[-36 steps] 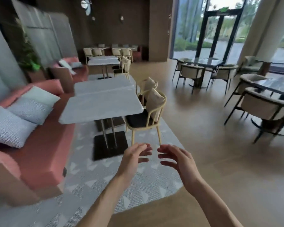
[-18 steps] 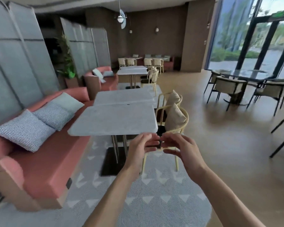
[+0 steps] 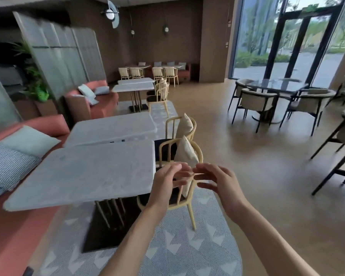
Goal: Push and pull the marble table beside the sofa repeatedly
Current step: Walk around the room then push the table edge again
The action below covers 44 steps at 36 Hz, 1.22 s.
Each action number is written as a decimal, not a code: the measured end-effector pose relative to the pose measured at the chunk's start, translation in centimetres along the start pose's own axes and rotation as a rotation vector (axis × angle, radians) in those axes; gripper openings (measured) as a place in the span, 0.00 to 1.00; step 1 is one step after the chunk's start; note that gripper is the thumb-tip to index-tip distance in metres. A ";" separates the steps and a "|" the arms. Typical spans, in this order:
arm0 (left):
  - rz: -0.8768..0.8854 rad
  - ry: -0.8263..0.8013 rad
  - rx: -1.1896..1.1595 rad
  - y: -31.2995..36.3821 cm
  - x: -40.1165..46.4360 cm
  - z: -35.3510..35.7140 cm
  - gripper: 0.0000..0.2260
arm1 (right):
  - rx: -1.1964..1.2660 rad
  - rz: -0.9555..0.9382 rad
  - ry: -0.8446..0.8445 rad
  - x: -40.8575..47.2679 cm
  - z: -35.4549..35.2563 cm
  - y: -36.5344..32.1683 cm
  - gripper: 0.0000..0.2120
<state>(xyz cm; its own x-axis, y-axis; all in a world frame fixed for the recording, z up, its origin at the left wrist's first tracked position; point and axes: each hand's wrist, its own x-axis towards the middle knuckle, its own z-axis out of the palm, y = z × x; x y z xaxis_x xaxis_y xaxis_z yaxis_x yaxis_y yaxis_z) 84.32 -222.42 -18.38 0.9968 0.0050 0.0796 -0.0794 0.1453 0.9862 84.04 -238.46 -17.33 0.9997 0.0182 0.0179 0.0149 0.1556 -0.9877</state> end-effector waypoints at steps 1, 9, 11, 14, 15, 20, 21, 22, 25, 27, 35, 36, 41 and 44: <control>0.000 0.002 0.000 -0.6 1.8 0.9 0.12 | 0.000 -0.003 -0.002 1.9 -1.1 0.3 0.12; 0.010 0.059 -0.044 -3.7 18.2 9.6 0.12 | 0.014 -0.004 0.007 19.5 -10.8 -0.1 0.13; -0.014 0.066 -0.057 -4.4 22.5 11.7 0.12 | 0.024 0.008 0.010 23.5 -13.1 -0.5 0.13; -0.015 0.070 -0.087 -5.1 28.2 14.4 0.13 | 0.020 0.040 0.005 29.4 -16.3 -0.9 0.12; -0.009 0.075 -0.083 -5.3 30.1 15.2 0.13 | 0.017 0.057 0.008 31.3 -17.2 -0.9 0.12; 0.013 0.106 -0.054 -7.5 40.3 17.9 0.13 | 0.012 0.074 -0.015 41.0 -21.4 -0.4 0.13; 0.012 0.106 -0.047 -8.1 42.5 18.5 0.13 | 0.005 0.076 -0.017 43.1 -22.3 -0.2 0.13; 0.008 0.110 -0.045 -8.8 44.8 19.2 0.13 | -0.003 0.082 -0.013 45.3 -23.1 0.1 0.13; 0.006 0.111 -0.052 -11.1 52.3 21.6 0.12 | -0.002 0.085 0.002 52.5 -25.7 0.8 0.13; -0.005 0.098 -0.078 -12.6 57.9 23.4 0.12 | -0.004 0.082 0.010 57.9 -27.4 1.1 0.14; -0.014 0.097 -0.101 -13.7 79.0 29.2 0.13 | -0.001 0.103 0.050 79.1 -31.9 -0.9 0.12; 0.003 0.098 -0.091 -13.6 82.0 29.8 0.13 | 0.006 0.094 0.047 82.1 -32.5 -1.3 0.12; 0.035 0.131 -0.083 -12.4 93.7 31.5 0.12 | 0.041 0.079 0.023 94.0 -34.0 -3.1 0.12; 0.047 0.149 -0.059 -13.2 100.0 32.0 0.12 | 0.054 0.075 -0.008 100.8 -34.9 -2.9 0.12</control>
<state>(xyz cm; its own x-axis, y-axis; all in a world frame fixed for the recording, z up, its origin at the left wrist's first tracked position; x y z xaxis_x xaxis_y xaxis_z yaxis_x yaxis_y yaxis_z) 184.82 -255.48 -18.82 0.9823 0.1591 0.0986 -0.1298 0.1996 0.9712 185.47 -271.58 -18.10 0.9977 0.0392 -0.0544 -0.0613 0.2062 -0.9766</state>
